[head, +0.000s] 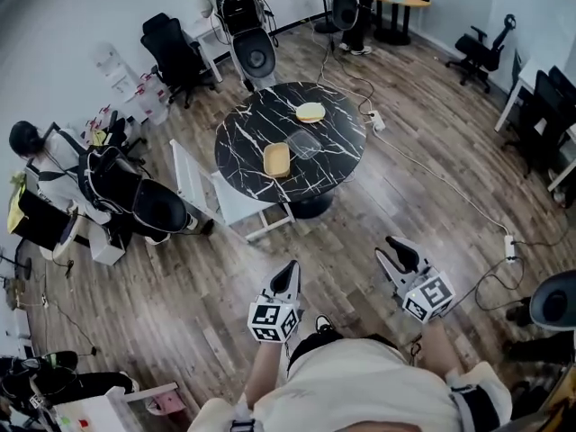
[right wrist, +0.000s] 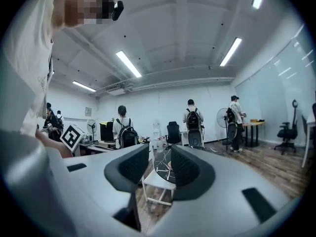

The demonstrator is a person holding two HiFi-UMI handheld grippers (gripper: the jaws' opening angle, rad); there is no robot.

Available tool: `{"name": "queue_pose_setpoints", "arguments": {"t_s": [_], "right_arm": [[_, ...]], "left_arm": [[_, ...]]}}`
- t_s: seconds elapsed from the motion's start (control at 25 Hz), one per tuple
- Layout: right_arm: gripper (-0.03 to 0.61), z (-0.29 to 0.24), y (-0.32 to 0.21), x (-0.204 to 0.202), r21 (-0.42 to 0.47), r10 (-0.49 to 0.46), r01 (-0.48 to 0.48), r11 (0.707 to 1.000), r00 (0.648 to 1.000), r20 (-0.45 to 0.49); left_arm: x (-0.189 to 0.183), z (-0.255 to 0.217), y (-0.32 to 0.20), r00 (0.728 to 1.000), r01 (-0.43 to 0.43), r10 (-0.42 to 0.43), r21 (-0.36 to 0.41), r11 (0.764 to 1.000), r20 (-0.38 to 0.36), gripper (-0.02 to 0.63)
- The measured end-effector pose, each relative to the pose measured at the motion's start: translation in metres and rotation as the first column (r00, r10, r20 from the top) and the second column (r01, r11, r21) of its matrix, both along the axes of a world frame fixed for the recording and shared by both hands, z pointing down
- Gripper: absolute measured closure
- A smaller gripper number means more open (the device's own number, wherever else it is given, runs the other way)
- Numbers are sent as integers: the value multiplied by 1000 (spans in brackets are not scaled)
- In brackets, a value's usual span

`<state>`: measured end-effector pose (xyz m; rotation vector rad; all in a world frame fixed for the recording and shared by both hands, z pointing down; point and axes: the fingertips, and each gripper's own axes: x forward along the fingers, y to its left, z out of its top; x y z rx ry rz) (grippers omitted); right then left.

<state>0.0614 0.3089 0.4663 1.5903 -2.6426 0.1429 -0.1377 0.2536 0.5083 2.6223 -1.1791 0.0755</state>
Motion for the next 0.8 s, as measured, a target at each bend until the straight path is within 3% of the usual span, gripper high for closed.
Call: {"name": "queue_pose_setpoints", "arguments": {"t_s": [0.4,0.64,0.8], "right_arm": [[440,-1,-59,-56,-21,14,-15,1000,1000,-23],[440,5,-74,-57,-60,19,-21,998,999,-43],[440,16,-84,-53,-78,-3,0,997,999,-34]], "left_arm": [[-42,9,-66,999,-24,24,-9,1000,-29,597],[-58,36,-73,999,18,-21,-77,997,-32,597],[-60,36,-80,999,38,-40,-68,997,-27,597]]}}
